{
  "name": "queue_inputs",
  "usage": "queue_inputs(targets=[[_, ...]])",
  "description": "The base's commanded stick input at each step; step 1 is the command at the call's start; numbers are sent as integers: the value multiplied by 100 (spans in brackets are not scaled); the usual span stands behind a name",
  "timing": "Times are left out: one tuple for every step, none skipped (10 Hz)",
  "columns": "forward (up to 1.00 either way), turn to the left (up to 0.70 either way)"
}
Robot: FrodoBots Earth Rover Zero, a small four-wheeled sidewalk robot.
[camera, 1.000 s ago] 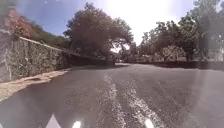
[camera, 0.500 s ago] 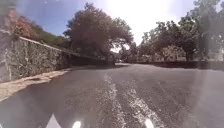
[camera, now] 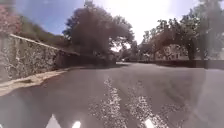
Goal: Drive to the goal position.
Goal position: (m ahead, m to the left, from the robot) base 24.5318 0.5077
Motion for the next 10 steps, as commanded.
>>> queue_inputs(targets=[[50,0],[50,0],[50,0],[50,0],[50,0],[50,0],[50,0],[50,-10],[50,-17],[50,-24]])
